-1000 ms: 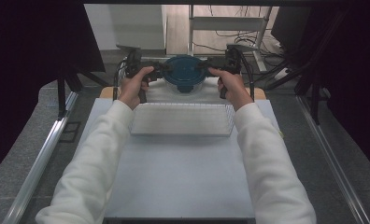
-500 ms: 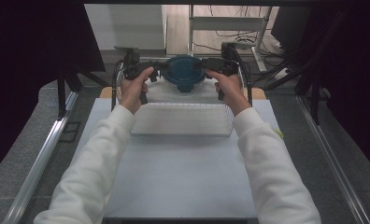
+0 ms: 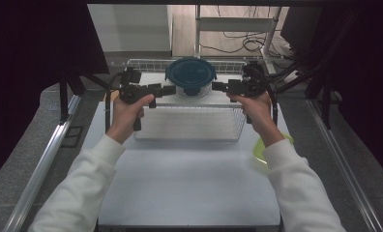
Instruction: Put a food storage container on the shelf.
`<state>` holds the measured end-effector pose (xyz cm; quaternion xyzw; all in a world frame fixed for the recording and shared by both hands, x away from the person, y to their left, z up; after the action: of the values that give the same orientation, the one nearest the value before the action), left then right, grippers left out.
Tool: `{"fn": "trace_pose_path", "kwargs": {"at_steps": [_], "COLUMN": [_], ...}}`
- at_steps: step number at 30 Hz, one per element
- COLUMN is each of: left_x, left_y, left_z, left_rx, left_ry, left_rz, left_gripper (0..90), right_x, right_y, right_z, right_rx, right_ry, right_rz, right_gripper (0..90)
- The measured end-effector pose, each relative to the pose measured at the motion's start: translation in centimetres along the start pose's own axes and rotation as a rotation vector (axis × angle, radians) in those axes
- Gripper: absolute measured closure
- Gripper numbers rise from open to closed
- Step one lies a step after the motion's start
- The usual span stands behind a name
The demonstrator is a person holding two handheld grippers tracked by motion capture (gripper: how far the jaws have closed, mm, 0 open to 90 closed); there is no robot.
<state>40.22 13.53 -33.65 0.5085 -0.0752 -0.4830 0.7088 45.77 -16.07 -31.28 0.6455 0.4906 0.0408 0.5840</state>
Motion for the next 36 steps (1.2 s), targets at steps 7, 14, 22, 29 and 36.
{"fn": "trace_pose_path", "kwargs": {"at_steps": [7,14,22,29,36], "left_x": [-1.3,-2.6,-2.3,-2.4,-2.2], "left_y": [-5.6,-10.4,-14.3,-16.5,-18.1], "left_z": [0.7,0.2,0.5,0.3,-0.4], "left_rx": [0.04,0.068,0.13,0.118,0.098], "left_ry": [0.009,0.065,0.118,0.137,0.138], "left_rz": [-0.047,-0.069,-0.133,-0.161,-0.205], "left_gripper": [23.9,25.3,25.3,25.8,25.8], "right_x": [-3.3,-5.0,-5.8,-6.7,-6.1], "right_y": [-4.5,-9.8,-14.9,-17.5,-18.2], "right_z": [-0.4,0.6,1.9,2.8,2.9], "right_rx": [-0.07,-0.08,-0.06,-0.033,-0.056], "right_ry": [0.045,0.044,0.035,0.02,-0.004], "right_rz": [0.009,-0.02,-0.079,-0.107,-0.144], "right_gripper": [27.0,27.3,28.1,29.0,29.9]}}
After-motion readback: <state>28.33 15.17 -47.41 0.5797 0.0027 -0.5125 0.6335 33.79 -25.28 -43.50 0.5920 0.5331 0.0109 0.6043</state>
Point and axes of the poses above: each handheld gripper's, and its own axes: x roughly forward along the jaws, y roughly out of its top, z roughly to its right, the point moved 3 cm from there along x, roughly forward along the jaws, and after that the axes turned 3 degrees about -z, right-handed, at the moved point
